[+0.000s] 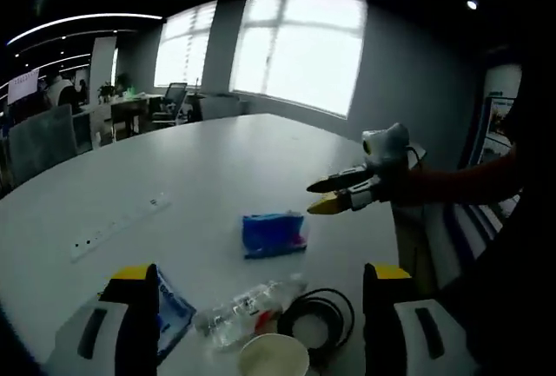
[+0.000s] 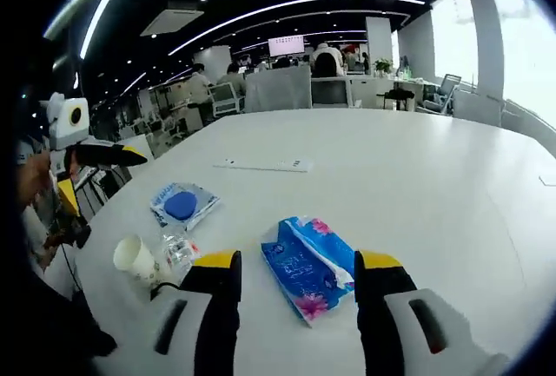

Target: Arrange the tabletop items into an orderly group along one side of the table until the central work area is clear of visible clutter.

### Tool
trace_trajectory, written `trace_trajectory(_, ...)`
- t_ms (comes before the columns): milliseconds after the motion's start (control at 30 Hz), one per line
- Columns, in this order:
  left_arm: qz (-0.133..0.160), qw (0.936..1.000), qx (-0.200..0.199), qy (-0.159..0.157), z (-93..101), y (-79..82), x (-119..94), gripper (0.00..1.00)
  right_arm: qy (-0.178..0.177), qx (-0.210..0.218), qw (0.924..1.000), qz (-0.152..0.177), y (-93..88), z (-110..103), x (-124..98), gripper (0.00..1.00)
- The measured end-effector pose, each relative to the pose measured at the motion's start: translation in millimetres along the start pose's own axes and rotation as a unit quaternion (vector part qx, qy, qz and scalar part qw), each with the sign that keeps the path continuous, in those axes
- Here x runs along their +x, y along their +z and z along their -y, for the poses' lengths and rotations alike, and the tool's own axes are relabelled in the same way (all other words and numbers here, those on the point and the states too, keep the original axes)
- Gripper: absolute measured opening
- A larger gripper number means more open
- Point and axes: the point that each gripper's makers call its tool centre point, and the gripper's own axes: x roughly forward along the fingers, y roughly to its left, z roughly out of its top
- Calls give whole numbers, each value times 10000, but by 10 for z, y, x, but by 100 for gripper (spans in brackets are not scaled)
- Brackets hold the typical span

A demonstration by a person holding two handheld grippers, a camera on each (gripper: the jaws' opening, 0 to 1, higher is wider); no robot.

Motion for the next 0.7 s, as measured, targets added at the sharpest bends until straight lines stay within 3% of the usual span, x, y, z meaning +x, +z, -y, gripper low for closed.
trace_trajectory(233,-29,9997,171,-182,6,43,214,89,-271,282,9992,-37,-124,-31,-49,62)
trace_trajectory(367,-157,9991,260,-291,19,26,360,88,-461,343,9983,-56,-203,-20,-50,63)
trace_trajectory(500,-200,9979,245,-565,75,12,547,86,-665,489,9966,-53,-276,-8,-58,62)
trace_trajectory(633,-320,9968,250,-687,110,-48,683,86,-848,416,9953,-198,-387,13,-83,49)
trace_trajectory(700,-361,9964,330,-696,113,-78,763,84,-924,526,9942,-166,-431,74,-52,49)
